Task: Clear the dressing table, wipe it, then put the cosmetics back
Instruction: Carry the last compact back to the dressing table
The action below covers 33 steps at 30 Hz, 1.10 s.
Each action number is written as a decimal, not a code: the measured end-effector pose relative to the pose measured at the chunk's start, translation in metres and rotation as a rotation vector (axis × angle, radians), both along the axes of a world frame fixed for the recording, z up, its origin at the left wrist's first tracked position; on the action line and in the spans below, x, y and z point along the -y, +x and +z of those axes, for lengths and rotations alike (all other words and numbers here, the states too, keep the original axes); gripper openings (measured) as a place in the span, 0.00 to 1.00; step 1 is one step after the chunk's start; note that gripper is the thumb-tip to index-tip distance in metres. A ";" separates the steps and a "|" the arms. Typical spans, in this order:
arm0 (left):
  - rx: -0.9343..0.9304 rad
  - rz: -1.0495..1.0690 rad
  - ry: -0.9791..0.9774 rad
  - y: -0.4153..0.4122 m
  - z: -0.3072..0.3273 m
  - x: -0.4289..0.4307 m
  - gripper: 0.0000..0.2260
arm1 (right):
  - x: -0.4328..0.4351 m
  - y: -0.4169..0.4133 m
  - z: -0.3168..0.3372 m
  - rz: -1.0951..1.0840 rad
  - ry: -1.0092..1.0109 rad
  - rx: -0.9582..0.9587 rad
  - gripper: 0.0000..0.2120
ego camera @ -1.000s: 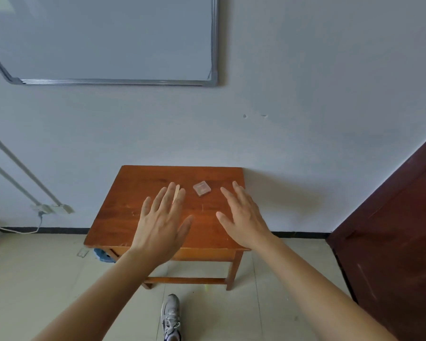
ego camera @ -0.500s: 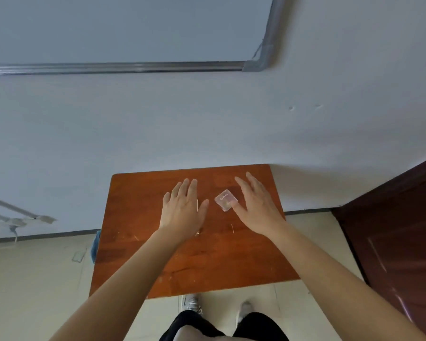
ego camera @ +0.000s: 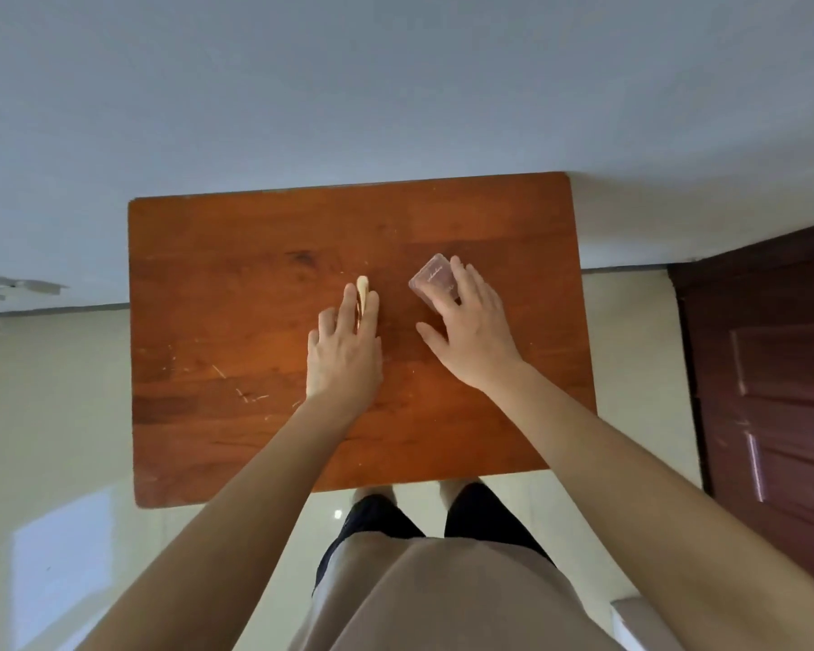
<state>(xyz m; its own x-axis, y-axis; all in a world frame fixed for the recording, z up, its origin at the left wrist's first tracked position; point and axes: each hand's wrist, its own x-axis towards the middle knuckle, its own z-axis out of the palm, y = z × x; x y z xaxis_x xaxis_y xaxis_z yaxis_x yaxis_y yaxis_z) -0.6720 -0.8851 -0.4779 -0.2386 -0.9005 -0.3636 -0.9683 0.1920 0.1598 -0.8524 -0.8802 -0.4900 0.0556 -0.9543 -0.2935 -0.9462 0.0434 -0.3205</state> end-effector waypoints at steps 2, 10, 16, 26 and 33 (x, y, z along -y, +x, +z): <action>-0.005 0.010 0.020 -0.001 -0.001 0.001 0.31 | -0.003 -0.002 -0.002 -0.016 -0.089 0.015 0.15; -0.061 0.040 -0.002 -0.009 0.021 0.017 0.29 | 0.003 -0.034 0.015 0.074 -0.165 0.065 0.15; -0.192 -0.031 -0.206 -0.030 0.073 0.045 0.24 | 0.015 -0.071 0.067 -0.052 -0.318 0.092 0.17; -0.304 -0.475 -0.513 -0.060 0.169 0.067 0.33 | -0.027 -0.094 0.157 -0.307 -0.609 -0.039 0.19; -0.451 -0.829 -0.581 -0.081 0.195 0.041 0.35 | -0.126 -0.070 0.172 -0.648 -0.797 -0.164 0.14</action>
<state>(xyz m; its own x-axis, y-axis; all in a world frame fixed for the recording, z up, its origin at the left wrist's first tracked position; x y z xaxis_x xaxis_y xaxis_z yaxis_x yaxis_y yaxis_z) -0.7527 -0.9258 -0.2829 -0.8508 -0.4058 0.3338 -0.3807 0.9139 0.1407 -0.9225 -0.7541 -0.3183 -0.5207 -0.7075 0.4779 -0.8516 0.3910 -0.3491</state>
